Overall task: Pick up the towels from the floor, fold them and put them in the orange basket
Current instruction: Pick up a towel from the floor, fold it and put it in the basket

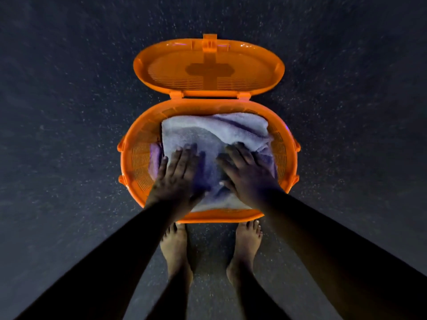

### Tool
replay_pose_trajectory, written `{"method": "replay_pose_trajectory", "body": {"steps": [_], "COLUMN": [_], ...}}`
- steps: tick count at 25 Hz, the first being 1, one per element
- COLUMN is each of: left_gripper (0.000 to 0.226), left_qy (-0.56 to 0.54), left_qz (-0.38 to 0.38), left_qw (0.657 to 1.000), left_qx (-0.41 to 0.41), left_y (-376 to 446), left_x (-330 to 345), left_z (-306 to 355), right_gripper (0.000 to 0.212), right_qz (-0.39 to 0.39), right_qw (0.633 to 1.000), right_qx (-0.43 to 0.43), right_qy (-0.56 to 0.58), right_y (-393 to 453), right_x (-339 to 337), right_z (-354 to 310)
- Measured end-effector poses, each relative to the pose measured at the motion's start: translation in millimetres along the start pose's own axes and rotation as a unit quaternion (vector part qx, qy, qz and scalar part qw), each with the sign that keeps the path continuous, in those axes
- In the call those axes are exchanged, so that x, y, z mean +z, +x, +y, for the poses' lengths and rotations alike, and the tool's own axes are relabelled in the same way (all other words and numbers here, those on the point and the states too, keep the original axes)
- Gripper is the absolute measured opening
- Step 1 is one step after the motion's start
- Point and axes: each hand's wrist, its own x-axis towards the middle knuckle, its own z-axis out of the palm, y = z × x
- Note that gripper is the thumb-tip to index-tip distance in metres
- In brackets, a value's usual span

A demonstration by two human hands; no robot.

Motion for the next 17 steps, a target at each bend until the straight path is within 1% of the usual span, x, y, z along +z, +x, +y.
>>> {"method": "replay_pose_trajectory", "body": {"steps": [2, 4, 6, 7, 8, 10, 11, 13, 15, 17], "left_gripper": [0.119, 0.127, 0.126, 0.125, 0.126, 0.132, 0.136, 0.136, 0.133, 0.139], "left_qy": [-0.033, 0.006, 0.067, 0.096, 0.097, 0.089, 0.078, 0.041, 0.031, 0.064], "left_qz": [0.016, 0.032, 0.020, 0.010, -0.002, -0.016, -0.023, -0.007, 0.022, 0.018], "left_qw": [0.999, 0.999, 0.997, 0.994, 0.993, 0.994, 0.995, 0.997, 0.996, 0.994], "left_qx": [0.018, 0.025, 0.038, 0.049, 0.062, 0.060, 0.055, 0.060, 0.075, 0.083], "left_y": [6, 18, 33, 35, 33, 31, 30, 28, 29, 36], "left_x": [-1, 9, 28, 35, 42, 44, 39, 26, 14, 10], "left_z": [24, 33, 21, 15, 12, 10, 11, 14, 10, 0], "right_gripper": [0.078, 0.100, 0.119, 0.125, 0.128, 0.128, 0.124, 0.117, 0.124, 0.139], "right_qz": [-0.043, -0.067, -0.101, -0.115, -0.123, -0.095, -0.067, -0.011, 0.011, -0.015], "right_qw": [0.998, 0.991, 0.988, 0.987, 0.985, 0.988, 0.991, 0.996, 0.997, 0.996], "right_qx": [0.035, 0.105, 0.114, 0.111, 0.116, 0.123, 0.110, 0.073, 0.052, 0.067], "right_qy": [0.031, 0.048, 0.032, 0.035, 0.042, 0.010, -0.023, -0.051, -0.051, -0.053], "right_y": [39, 68, 75, 75, 72, 66, 62, 47, 21, 6], "right_x": [1, 10, 32, 43, 51, 58, 53, 43, 48, 57], "right_z": [13, 37, 51, 52, 51, 42, 36, 22, 13, 18]}}
